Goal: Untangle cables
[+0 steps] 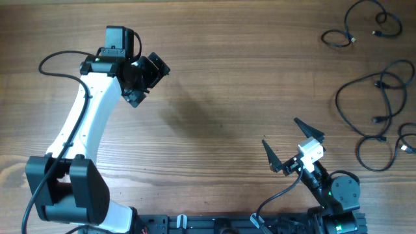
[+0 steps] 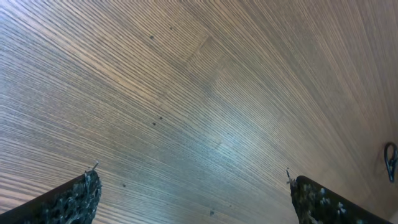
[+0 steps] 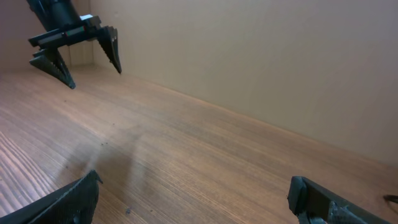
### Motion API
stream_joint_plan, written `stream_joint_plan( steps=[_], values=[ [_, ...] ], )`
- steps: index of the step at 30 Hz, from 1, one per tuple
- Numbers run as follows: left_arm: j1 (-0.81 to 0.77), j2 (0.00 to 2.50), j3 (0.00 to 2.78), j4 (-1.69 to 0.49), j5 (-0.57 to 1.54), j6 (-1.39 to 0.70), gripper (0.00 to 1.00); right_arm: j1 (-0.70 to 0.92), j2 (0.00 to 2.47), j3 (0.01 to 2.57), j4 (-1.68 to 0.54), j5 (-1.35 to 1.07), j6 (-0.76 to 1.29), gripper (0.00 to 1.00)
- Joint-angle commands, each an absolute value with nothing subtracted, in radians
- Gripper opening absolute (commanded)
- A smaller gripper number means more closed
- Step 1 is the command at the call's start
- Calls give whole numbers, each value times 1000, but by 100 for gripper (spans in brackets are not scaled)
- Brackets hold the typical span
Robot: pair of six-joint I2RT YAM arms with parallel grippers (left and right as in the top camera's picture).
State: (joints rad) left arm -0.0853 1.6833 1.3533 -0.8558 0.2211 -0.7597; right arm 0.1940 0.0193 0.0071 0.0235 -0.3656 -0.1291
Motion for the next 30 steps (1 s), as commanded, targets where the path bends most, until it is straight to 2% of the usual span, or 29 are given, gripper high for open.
stream_joint_plan(
  steps=[1,6,13,23,30],
  values=[
    [-88,1693,1355,-856,154,-740,100,198,5,5,28,-360,-131,100],
    [-89,1641,1355,-867,102,-699,100,198,5,5,28,-360,-131,100],
    [-129,1401,1303,-680,104,-347,100,198,5,5,28,-360,-131,100],
    [-95,941,734,-197,103,-246,100,198,5,5,28,-360,-131,100],
    [-30,605,407,-50,102,-246,100,198,5,5,28,-360,-131,100]
  ],
)
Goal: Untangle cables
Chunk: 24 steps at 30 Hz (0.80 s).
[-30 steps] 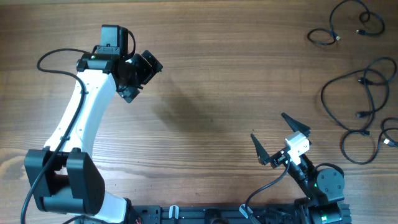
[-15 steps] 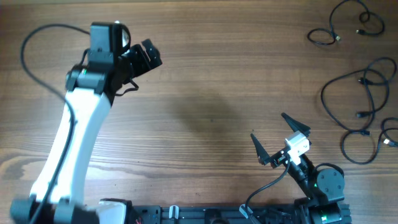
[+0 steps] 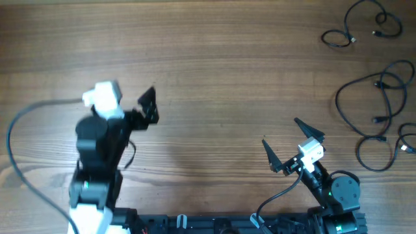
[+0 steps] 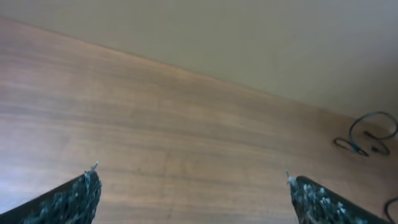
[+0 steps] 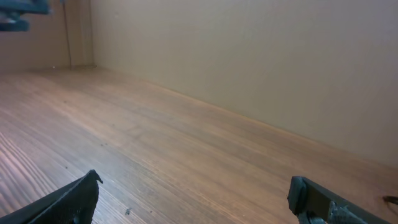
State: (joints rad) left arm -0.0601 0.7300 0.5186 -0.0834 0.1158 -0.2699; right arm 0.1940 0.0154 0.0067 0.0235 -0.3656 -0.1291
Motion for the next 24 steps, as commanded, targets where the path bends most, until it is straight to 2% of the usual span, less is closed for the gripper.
stream_joint_plan(
  steps=[1,11,24],
  values=[
    [-22,569,378,-43,103,-246,100,198,5,5,28,-360,-131,100],
    [7,247,205,-40,55,-246,100,198,5,5,28,-360,-131,100],
    [7,41,78,-33,37,-246,100,198,5,5,28,-360,-131,100]
  ],
)
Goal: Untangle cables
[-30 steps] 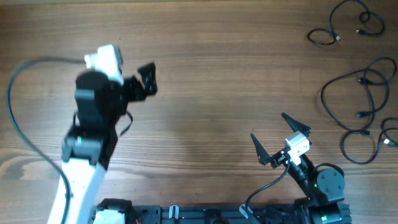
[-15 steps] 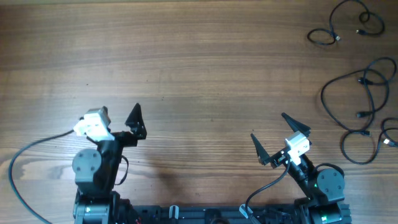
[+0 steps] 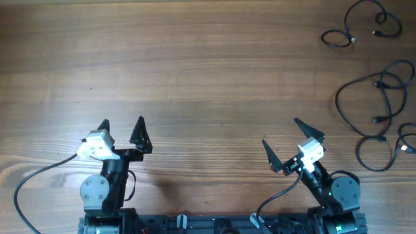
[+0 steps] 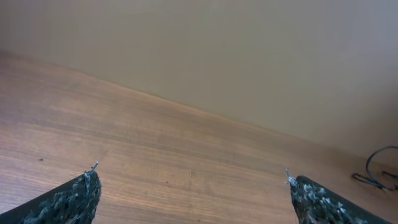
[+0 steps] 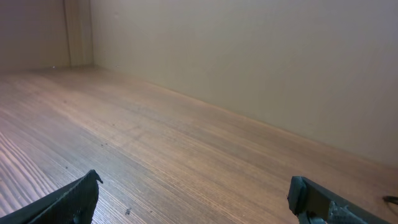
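Black cables lie at the table's right side in the overhead view: a small looped one (image 3: 364, 23) at the far right corner and a larger tangle (image 3: 380, 107) below it, running to the right edge. My left gripper (image 3: 122, 125) is open near the front left, holding nothing. My right gripper (image 3: 281, 140) is open near the front right, left of the tangle, also holding nothing. In the left wrist view a bit of cable (image 4: 379, 171) shows at the far right, beyond the open gripper (image 4: 193, 177). The right wrist view has the open gripper (image 5: 193, 186) over bare wood.
The wooden table (image 3: 208, 78) fills the overhead view. Both arm bases stand at the front edge, with a black cable from the left arm (image 3: 39, 179) looping on the table at the front left. A beige wall (image 5: 249, 56) stands behind the table.
My left arm has drawn back from the middle left of the table to its base at the front edge, gripper still open. The right arm and the cables have not moved.
My left arm was stretched out to the far left of the table with its gripper open. Then it was folded halfway back, and now it sits low at the front edge. The right arm stayed at rest and the cables lay unchanged throughout.
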### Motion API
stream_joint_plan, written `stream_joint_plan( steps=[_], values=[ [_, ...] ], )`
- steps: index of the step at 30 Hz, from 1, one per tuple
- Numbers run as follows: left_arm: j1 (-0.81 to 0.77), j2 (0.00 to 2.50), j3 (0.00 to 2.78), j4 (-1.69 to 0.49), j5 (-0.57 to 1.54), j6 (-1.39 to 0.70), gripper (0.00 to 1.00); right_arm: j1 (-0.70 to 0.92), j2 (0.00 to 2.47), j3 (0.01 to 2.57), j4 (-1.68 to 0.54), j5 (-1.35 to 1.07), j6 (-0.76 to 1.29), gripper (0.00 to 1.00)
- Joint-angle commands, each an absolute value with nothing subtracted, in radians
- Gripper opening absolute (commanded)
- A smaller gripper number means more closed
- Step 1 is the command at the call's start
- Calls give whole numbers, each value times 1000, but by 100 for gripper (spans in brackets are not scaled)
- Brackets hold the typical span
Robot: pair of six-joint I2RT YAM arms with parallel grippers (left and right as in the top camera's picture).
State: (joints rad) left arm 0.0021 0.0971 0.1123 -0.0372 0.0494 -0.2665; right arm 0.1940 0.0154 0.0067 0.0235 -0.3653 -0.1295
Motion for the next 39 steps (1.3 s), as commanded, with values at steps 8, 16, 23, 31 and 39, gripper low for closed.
stream_joint_plan(
  steps=[8,16,23,31,39],
  values=[
    [7,3,6,-31,36,-266,100,198,5,5,28,-360,-131,100],
    [2,3,6,-77,32,-265,100,198,5,5,28,-360,-131,100],
    [2,4,6,-75,32,-266,100,198,5,5,28,-360,-131,100],
    [2,5,6,-75,32,-266,100,198,5,5,28,-360,-131,100],
    [2,5,6,-75,32,-266,100,198,5,5,28,-360,-131,100]
  ],
)
